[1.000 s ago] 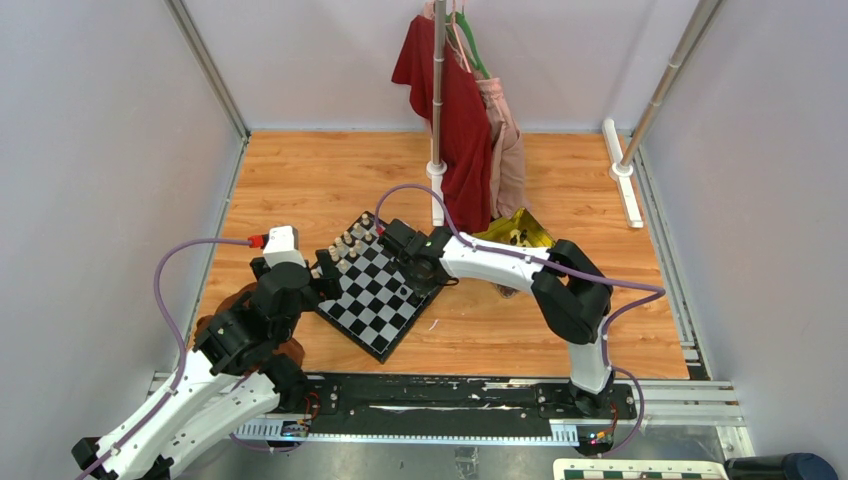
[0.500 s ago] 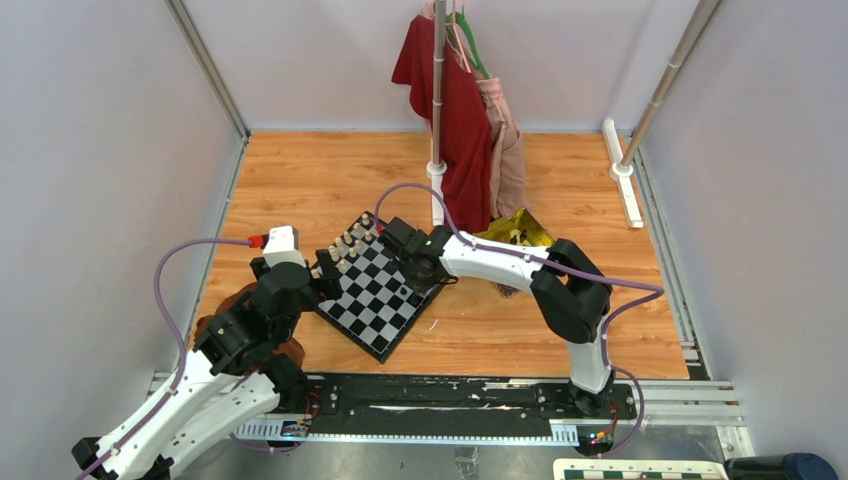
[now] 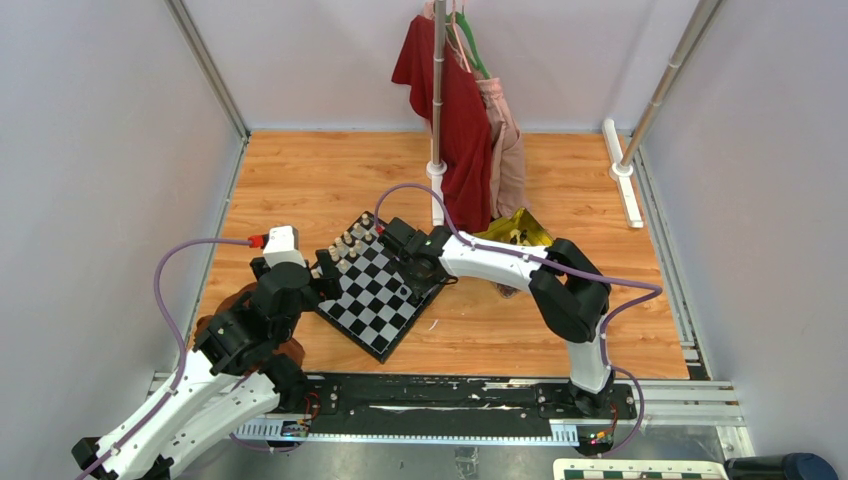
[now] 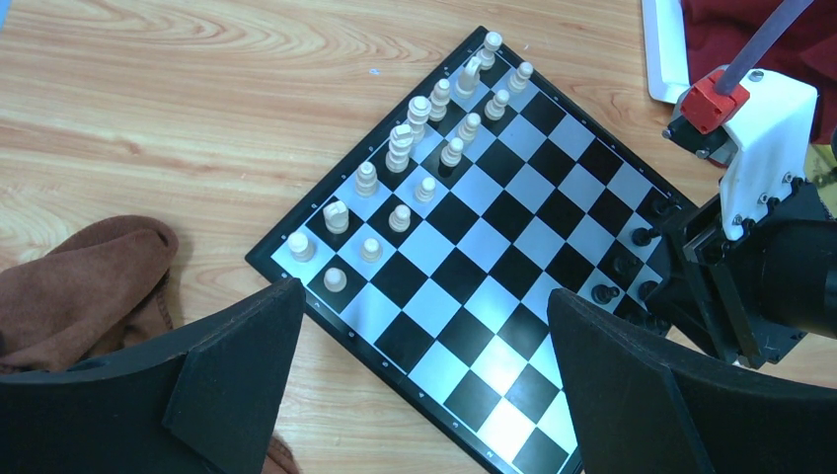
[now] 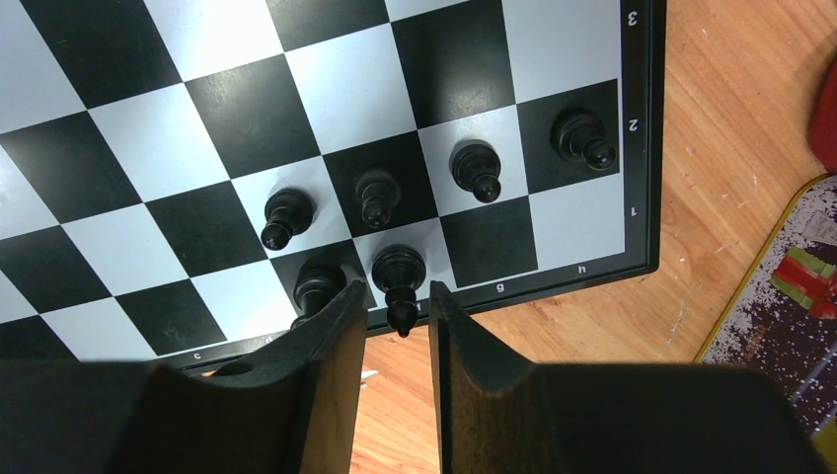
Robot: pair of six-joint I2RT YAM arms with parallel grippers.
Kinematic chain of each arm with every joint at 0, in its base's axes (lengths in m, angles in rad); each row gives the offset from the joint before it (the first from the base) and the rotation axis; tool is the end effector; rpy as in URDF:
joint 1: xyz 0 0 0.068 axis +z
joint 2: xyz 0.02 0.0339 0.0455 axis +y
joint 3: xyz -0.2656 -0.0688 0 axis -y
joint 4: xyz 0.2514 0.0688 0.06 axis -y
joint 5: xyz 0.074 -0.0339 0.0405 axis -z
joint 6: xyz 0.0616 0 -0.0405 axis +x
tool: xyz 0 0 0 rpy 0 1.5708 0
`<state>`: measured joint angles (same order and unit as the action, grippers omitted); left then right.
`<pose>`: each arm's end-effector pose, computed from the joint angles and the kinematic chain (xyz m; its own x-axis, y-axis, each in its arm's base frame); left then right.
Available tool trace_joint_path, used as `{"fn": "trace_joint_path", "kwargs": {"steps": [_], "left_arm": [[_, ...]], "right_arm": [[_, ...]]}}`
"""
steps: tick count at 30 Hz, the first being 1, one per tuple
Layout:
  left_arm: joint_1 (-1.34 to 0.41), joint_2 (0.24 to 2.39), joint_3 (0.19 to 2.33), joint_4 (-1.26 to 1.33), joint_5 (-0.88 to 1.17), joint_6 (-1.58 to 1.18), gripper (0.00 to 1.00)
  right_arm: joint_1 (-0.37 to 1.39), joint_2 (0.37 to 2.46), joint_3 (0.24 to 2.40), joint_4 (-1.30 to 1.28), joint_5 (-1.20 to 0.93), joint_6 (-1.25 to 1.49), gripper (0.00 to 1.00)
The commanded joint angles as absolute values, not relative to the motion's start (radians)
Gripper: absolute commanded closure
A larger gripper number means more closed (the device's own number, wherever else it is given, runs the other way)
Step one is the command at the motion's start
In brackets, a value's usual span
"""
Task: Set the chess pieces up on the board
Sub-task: Place the chess piece on the chessboard, then pick up the chess piece from the storage box.
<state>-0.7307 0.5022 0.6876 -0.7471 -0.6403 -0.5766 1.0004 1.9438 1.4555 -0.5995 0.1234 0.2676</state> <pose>0.1196 -0.0578 0.2809 -0.4190 -0.2116 -0.8830 -0.0833 0.9773 -0.1946 0.2384 0.3576 0.1762 -0.6739 -0.5645 -0.4767 -0.6493 0.7603 0.0177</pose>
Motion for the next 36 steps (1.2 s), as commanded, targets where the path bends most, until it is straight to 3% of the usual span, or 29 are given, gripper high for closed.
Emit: {"fn": "trace_joint_path", "kwargs": {"steps": [1, 20, 23, 26, 36], "left_arm": [[-0.744, 0.504, 0.676, -0.749, -0.664, -0.586, 0.00], [-0.750, 0.504, 0.676, -0.749, -0.665, -0.588, 0.00], [-0.752, 0.503, 0.676, -0.750, -0.667, -0.588, 0.00], [-0.753, 0.503, 0.676, -0.749, -0.666, -0.588, 0.00], [-0.753, 0.521, 0.679, -0.747, -0.655, -0.583, 0.00]], "right_arm": [[0.991, 1.946, 1.457, -0.625, 0.132, 0.255, 0.66], [0.988, 1.790, 1.464, -0.677, 0.177, 0.255, 0.65], [0.973, 1.716, 1.439, -0.684, 0.206, 0.271, 0.58], [0.934, 1.631, 1.393, -0.685, 0.244, 0.300, 0.52], [0.641, 1.419, 1.192, -0.637, 0.345, 0.376, 0.47]]}}
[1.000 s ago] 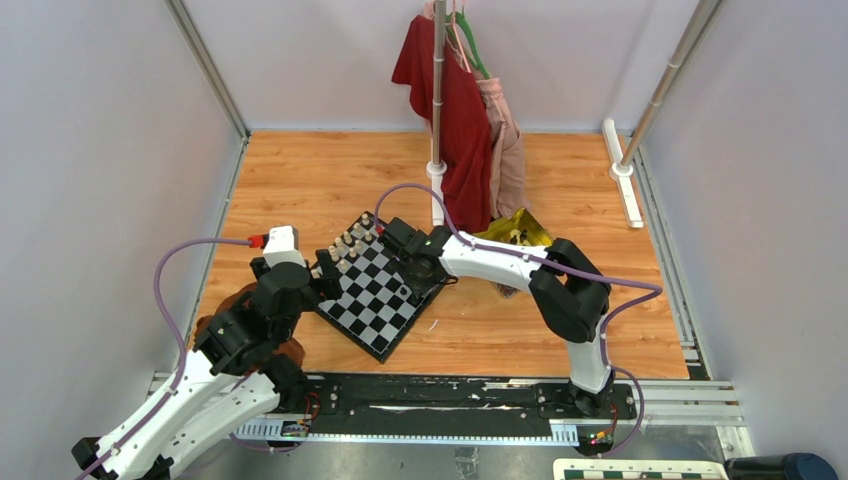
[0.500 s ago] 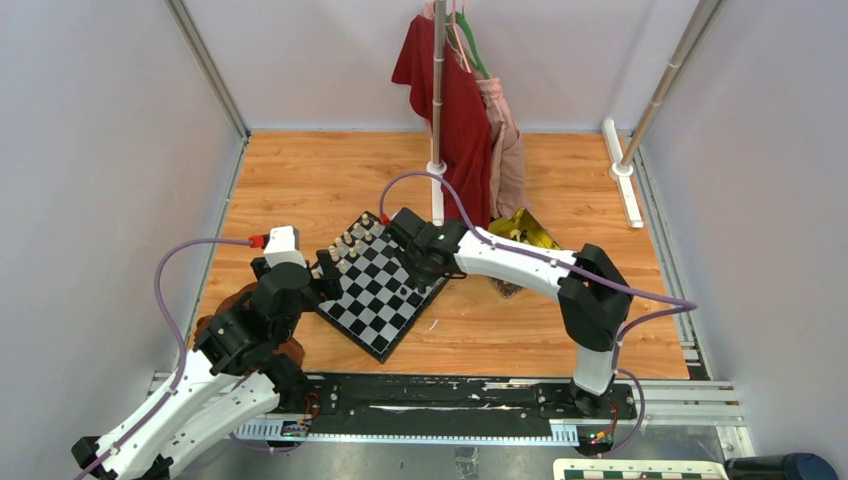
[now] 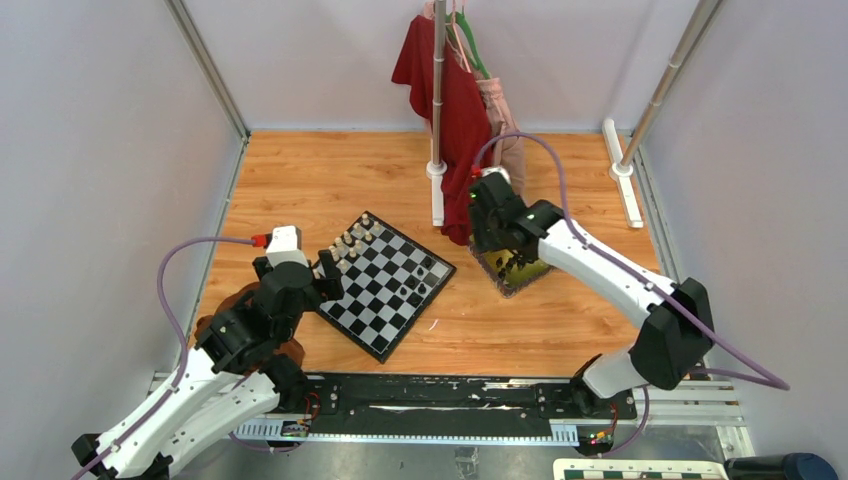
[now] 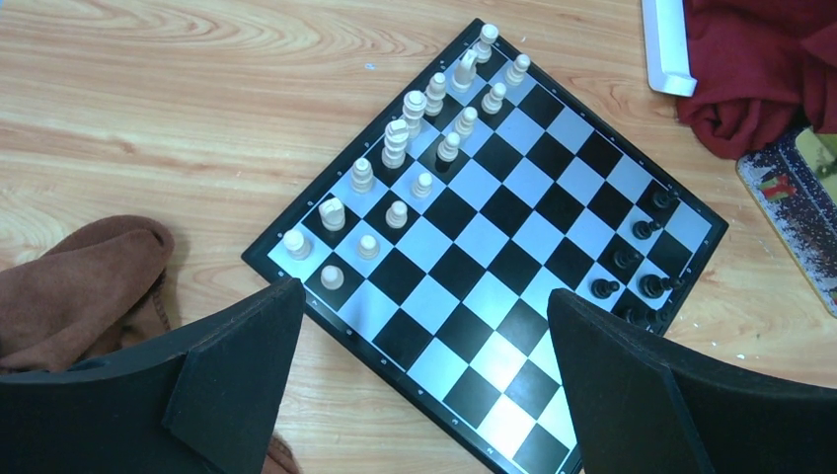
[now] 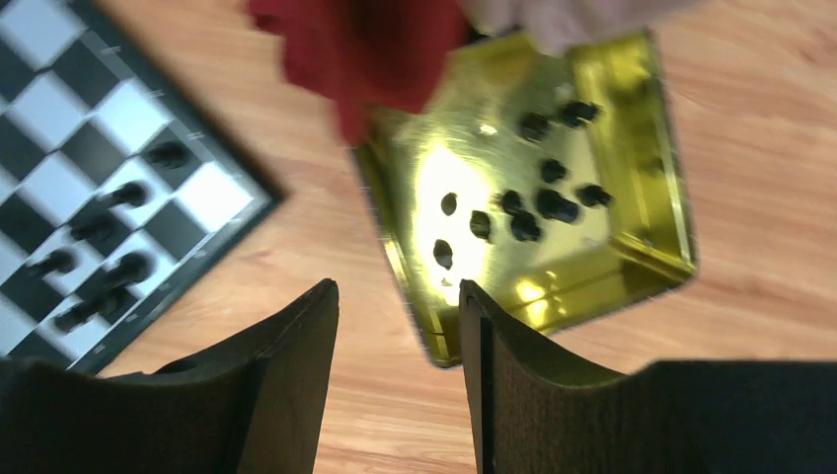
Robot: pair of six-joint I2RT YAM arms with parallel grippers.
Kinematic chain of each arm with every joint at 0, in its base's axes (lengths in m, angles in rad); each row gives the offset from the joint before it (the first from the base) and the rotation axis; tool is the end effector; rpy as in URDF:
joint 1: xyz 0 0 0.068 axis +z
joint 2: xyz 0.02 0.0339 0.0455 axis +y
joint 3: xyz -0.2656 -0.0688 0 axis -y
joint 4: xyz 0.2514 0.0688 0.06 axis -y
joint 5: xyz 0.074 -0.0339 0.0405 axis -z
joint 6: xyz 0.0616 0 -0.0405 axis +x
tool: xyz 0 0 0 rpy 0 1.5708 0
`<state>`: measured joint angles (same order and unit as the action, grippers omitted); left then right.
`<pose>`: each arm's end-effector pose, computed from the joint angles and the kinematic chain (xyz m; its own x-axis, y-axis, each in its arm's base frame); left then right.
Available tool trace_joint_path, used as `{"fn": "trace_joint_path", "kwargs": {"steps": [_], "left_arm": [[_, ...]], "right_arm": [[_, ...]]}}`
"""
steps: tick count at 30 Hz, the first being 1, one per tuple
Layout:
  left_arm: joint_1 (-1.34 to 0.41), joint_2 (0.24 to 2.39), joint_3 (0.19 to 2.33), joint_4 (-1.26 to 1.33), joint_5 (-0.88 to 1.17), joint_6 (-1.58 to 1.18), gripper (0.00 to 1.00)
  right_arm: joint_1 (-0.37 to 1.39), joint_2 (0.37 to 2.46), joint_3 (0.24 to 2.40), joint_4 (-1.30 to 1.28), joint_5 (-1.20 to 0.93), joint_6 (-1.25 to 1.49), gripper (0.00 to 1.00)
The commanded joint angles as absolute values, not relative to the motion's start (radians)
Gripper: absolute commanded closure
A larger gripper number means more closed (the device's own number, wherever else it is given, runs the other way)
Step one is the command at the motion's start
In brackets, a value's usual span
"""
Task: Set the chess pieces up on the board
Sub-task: Pick up the chess piece from the storage box.
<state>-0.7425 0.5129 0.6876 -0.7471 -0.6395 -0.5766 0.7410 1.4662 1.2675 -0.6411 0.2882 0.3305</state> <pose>0.1203 -0.0605 0.2798 -0.4288 -0.2002 -0.8809 -0.0726 0.9796 -0.1873 0.2622 0.2162 0.2878 -0.6842 -0.2042 -0.7001 -0.3015 0.9533 0.0165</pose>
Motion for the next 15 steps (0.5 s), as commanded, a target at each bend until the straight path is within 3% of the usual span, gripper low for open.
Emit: {"fn": "trace_joint_path", "kwargs": {"steps": [1, 15], "left_arm": [[-0.754, 0.522, 0.679, -0.748, -0.654, -0.583, 0.00], [-0.759, 0.537, 0.678, -0.748, -0.646, -0.581, 0.00]], "right_arm": [[0.610, 1.411, 1.174, -0.627, 0.343, 0.381, 0.47], [0.423, 1.559, 1.146, -0.483, 0.311, 0.423, 0.52]]}}
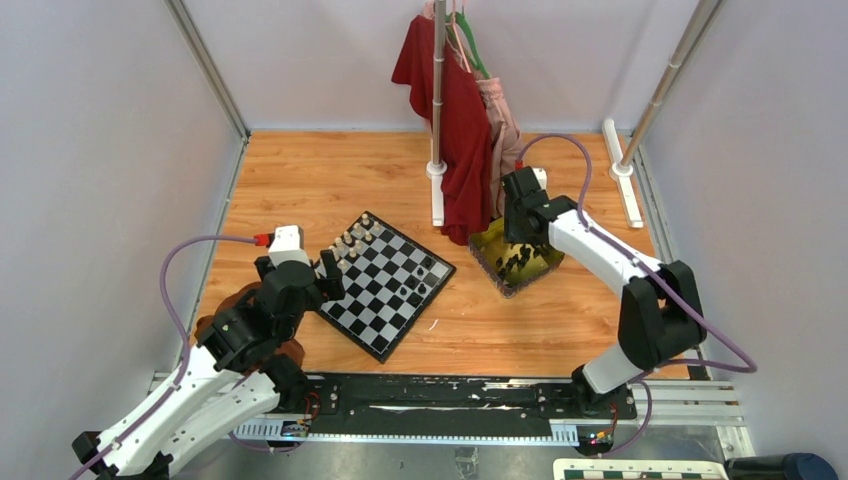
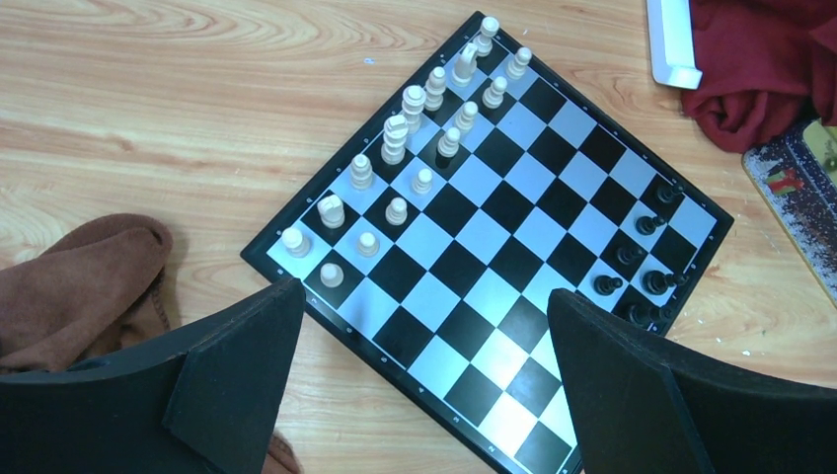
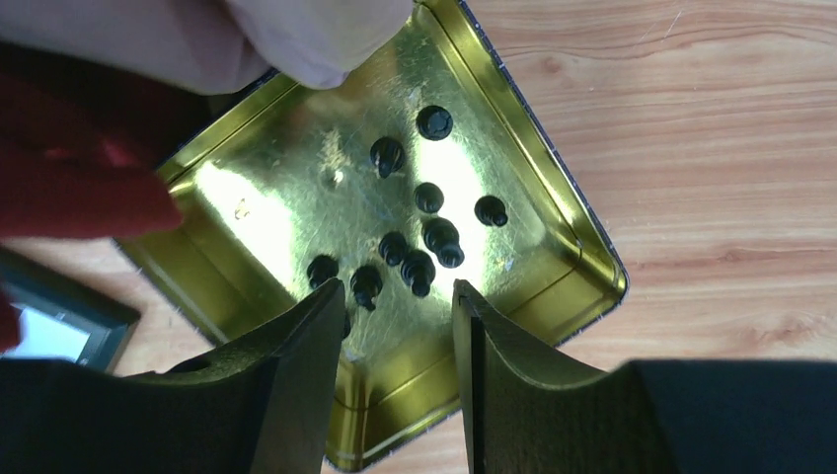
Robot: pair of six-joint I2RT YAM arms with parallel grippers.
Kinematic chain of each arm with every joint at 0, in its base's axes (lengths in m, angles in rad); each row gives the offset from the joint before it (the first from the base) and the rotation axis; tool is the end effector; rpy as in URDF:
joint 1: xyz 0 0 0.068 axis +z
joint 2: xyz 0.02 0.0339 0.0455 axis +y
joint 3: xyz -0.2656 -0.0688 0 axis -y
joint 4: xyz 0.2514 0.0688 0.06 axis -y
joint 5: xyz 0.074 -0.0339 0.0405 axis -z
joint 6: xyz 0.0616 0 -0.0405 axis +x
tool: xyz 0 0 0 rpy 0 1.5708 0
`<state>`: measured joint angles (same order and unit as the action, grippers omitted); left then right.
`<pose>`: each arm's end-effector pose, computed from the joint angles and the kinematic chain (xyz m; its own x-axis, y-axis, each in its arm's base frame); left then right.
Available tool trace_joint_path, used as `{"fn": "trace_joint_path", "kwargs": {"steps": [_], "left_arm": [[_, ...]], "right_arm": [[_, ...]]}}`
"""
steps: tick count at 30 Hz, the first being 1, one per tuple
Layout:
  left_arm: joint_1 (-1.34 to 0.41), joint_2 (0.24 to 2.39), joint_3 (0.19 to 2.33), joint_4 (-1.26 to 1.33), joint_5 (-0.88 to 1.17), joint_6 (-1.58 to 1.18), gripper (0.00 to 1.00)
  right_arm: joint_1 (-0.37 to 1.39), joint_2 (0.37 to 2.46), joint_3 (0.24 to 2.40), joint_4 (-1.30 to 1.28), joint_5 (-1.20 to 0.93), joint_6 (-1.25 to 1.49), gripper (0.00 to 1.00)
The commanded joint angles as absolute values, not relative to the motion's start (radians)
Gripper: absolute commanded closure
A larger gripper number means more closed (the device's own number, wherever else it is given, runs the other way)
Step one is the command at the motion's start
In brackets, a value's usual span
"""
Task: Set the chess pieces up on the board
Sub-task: Pick up the chess piece from the storage box.
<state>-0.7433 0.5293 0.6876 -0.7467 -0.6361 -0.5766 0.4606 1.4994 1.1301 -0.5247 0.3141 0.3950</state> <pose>0.1222 -0.0626 0.2779 -0.4410 -0.1903 -0.8771 -0.0714 0.9816 -0.1771 0.3132 0.1342 0.2403 -0.7405 0.0411 -0.6708 0.0385 0.9991 0.0187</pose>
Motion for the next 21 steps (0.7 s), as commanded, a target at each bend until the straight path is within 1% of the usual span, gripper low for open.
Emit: {"fn": "trace_joint_path", "kwargs": {"steps": [1, 9, 21], "left_arm": [[-0.759, 0.539, 0.678, -0.749, -0.647, -0.581, 0.00], [-0.761, 0.557, 0.680, -0.748, -0.648, -0.580, 0.00], [-0.761, 0.572, 0.680, -0.747, -0.652, -0.580, 0.00]], "right_arm": [[0.417, 1.579, 1.155, -0.477, 0.308, 0.422, 0.52], [0.397, 1.700, 1.203, -0.435, 0.293, 0.423, 0.55], [0.377, 1.800, 1.245, -0.405, 0.290, 0.418, 0.59]]}}
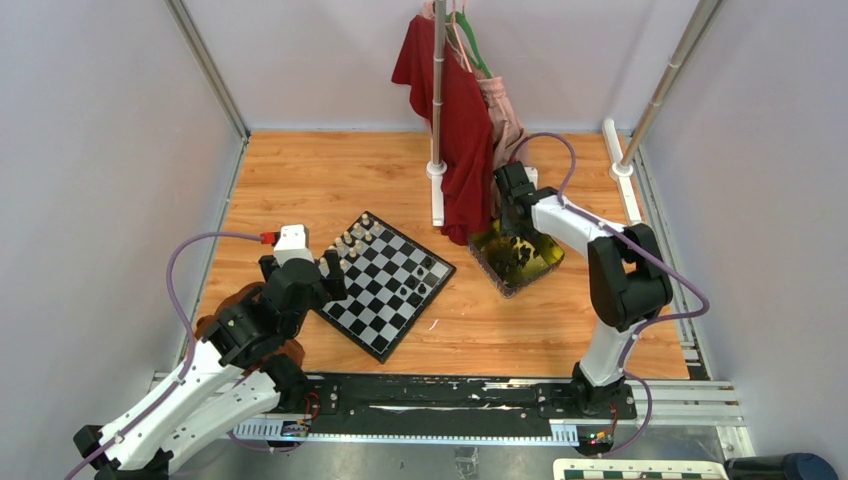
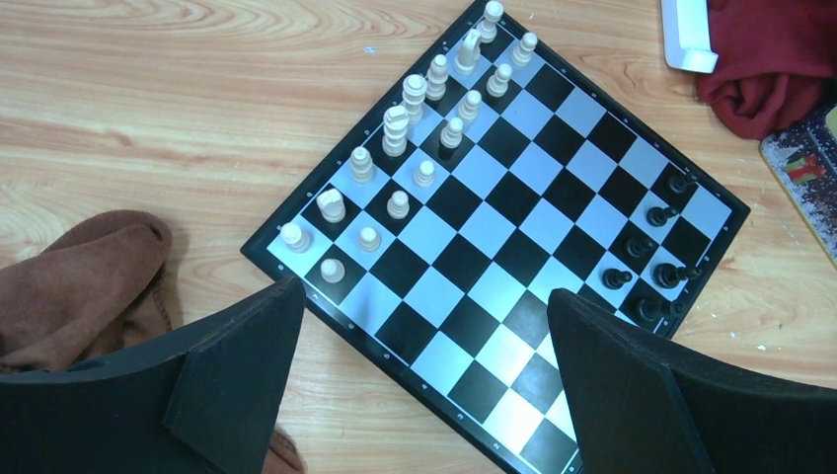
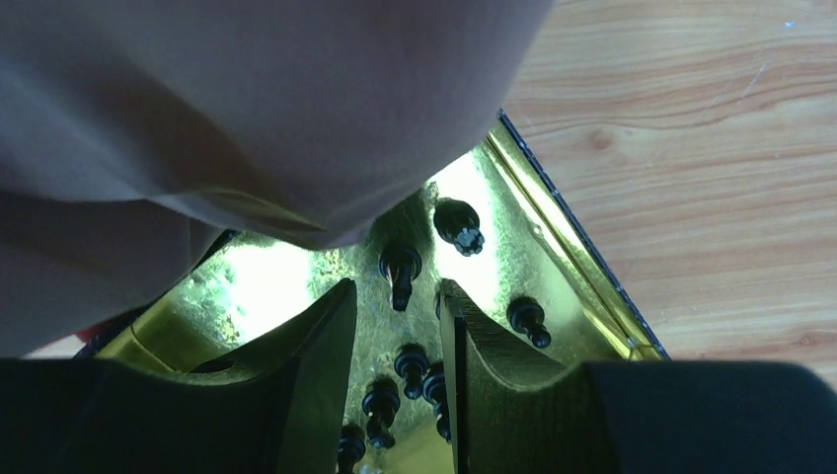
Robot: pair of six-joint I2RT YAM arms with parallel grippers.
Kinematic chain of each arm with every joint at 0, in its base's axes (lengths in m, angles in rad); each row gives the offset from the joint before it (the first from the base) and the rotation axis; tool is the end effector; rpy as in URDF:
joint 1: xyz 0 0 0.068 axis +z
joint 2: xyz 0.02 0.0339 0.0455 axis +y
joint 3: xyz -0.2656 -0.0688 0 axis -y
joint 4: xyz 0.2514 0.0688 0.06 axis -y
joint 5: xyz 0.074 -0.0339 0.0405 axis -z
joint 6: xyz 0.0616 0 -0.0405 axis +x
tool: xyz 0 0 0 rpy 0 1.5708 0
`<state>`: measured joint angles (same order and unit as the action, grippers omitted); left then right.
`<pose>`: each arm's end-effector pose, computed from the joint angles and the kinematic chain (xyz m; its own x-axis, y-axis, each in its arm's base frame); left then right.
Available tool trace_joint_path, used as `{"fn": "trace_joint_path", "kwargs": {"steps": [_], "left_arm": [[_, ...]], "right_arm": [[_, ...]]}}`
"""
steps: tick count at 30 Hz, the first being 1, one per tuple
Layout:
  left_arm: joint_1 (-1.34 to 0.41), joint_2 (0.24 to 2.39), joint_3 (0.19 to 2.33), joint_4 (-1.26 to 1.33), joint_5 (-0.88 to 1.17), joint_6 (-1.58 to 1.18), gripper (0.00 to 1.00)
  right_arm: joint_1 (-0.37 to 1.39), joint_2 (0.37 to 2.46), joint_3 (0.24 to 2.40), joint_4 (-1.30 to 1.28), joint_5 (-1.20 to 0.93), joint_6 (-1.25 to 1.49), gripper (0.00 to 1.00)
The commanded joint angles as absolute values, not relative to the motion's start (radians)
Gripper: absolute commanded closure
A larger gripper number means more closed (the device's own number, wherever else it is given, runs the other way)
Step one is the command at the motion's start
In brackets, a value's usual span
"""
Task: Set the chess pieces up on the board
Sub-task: Pick up the chess piece from the storage box.
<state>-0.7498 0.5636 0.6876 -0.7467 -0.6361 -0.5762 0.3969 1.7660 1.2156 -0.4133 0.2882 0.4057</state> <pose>0.1258 -0.0672 0.2740 -0.4642 -0.1666 -0.8699 -0.0690 0.9860 -0.1520 0.3693 0.1358 0.1844 -0.7832 0.0820 -0.6163 0.0958 0.9953 0.0107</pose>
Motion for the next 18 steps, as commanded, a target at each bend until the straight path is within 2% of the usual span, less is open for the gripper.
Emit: {"fn": "trace_joint_path", "kwargs": {"steps": [1, 15, 18], "left_arm": [[-0.761, 0.575, 0.680, -0.748, -0.651, -0.580, 0.00], [-0.761, 0.593, 0.681, -0.747, -0.649, -0.576, 0.00], [-0.761, 0.597, 0.683, -0.747, -0.648, -0.575, 0.00]], "right_arm": [[0.375, 1.807, 1.248, -0.401, 0.290, 0.419, 0.60], [0.356, 1.878, 1.267, -0.376, 0.291, 0.412, 0.67], [0.354, 1.883, 1.263, -0.370, 0.291, 0.410, 0.75]]}}
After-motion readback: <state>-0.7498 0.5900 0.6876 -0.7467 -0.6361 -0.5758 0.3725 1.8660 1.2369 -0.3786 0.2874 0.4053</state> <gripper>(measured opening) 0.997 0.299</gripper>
